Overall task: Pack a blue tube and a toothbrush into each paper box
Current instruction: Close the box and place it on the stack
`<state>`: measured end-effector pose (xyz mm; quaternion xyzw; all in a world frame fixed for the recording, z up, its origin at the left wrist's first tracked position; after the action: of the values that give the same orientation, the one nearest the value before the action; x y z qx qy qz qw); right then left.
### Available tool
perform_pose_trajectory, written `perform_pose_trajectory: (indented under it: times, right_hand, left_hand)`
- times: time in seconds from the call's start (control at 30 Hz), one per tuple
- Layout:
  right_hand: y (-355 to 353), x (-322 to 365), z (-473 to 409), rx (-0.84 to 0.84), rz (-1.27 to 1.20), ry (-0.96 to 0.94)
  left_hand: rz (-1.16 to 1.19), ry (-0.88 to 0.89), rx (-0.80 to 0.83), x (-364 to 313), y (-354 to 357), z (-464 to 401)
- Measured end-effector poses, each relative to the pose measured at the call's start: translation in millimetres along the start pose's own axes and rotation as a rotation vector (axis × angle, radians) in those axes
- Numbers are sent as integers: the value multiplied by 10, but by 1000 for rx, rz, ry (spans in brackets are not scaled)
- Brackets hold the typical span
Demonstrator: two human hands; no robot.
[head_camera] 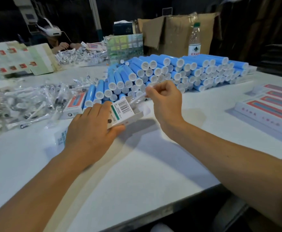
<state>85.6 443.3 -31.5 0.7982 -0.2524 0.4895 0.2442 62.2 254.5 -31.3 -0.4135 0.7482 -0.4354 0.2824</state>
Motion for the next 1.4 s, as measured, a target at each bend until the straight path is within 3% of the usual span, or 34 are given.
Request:
perform_pose_trajectory:
  times: [0.23, 0.43, 0.63, 1.0, 1.4]
  right_hand:
    - [341, -36, 241, 396, 114, -7]
    - [116, 138, 189, 131, 224, -272]
    - [282, 154, 360, 228, 412, -479]
    - [338, 15, 312, 409, 408, -144]
    - [349, -23, 349, 379, 237, 41]
  left_hand:
    - [25, 14, -39, -18, -6, -3]
    - [27, -90, -67, 126, -40, -32]
    - [-43, -117, -52, 163, -12, -26]
    - [-143, 41, -60, -10, 84, 12]
    - [-183, 48, -60, -78, 72, 41]
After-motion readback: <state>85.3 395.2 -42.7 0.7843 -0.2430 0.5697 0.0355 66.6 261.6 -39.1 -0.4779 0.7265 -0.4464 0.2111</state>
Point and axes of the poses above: each hand's wrist, its own z-axis away from the middle knuckle, its own y-axis out of the palm, x = y × z, the point moved 5 cm from there along -z, towards the middle knuckle, and after that the axes turned 3 degrees about -y, right-handed, at the moved point
